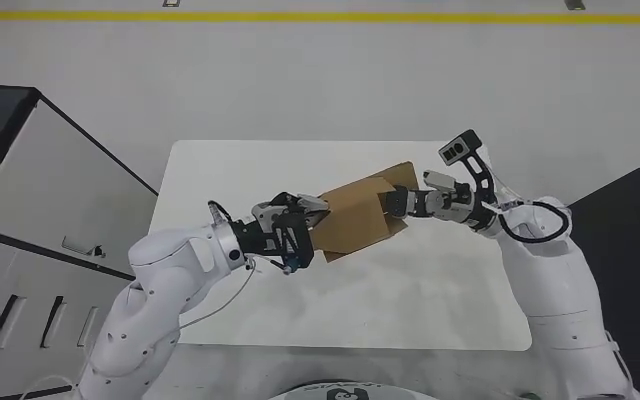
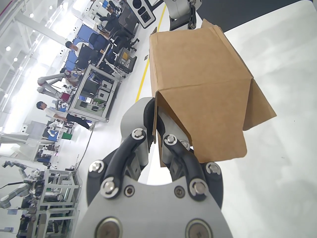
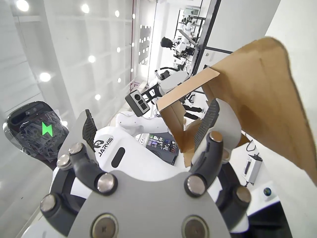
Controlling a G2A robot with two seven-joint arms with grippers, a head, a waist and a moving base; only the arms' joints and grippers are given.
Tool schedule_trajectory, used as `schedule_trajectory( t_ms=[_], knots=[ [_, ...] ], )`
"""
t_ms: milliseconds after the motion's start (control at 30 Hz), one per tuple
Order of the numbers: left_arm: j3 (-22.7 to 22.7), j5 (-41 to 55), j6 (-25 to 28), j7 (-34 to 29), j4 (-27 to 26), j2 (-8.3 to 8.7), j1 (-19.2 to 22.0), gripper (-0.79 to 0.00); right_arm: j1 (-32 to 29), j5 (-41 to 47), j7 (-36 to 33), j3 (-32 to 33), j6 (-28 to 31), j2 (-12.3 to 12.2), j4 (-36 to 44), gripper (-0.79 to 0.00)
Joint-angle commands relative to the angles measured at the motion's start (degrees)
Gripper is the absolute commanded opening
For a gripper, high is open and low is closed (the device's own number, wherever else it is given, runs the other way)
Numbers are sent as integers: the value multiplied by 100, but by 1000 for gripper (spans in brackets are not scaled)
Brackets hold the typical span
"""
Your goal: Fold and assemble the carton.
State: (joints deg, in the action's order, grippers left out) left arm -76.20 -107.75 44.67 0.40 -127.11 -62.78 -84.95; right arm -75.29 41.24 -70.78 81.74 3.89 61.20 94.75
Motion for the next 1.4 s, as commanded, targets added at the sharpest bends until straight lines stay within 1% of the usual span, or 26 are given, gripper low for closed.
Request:
schedule_trajectory(
  t_ms=[0,233,367,433,600,667,733,800,833,867,967,1200,1333,1367],
  knots=[
    [-6,17,-45,-30,12,4,6,-785,-22,-40,-46,10,15,-9,24,0],
    [31,84,-22,-94,13,24,31,-785,-55,-410,-282,20,237,-51,183,-6],
    [84,115,50,-82,21,37,71,-785,-20,-694,-389,11,479,-72,240,-68],
    [100,124,88,-89,31,44,98,-785,0,-830,-445,-5,614,-81,258,-139],
    [137,172,198,-121,44,62,144,-785,85,-1007,-640,-67,855,-101,289,-182],
    [154,182,233,-109,42,70,167,-785,131,-1024,-729,-93,962,-106,292,-188],
    [173,195,259,-103,41,77,189,-785,188,-1151,-807,-100,1069,-119,296,-212],
    [192,217,275,-96,44,83,215,-785,235,-1284,-883,-122,1183,-130,308,-252],
    [201,225,281,-97,48,85,227,-785,260,-1351,-935,-138,1261,-136,328,-299],
    [212,232,286,-100,51,88,239,-785,282,-1435,-974,-149,1343,-142,333,-317],
    [240,249,300,-102,64,96,271,-785,321,-1663,-988,-174,1541,-158,350,-348],
    [280,280,334,-151,83,119,316,-785,390,-1895,-979,-243,1903,-186,417,-372],
    [306,293,323,-177,99,130,331,-785,411,-1957,-852,-299,2105,-192,501,-440],
    [315,298,319,-184,104,132,335,-785,412,-1967,-825,-319,2137,-194,520,-446]
  ],
)
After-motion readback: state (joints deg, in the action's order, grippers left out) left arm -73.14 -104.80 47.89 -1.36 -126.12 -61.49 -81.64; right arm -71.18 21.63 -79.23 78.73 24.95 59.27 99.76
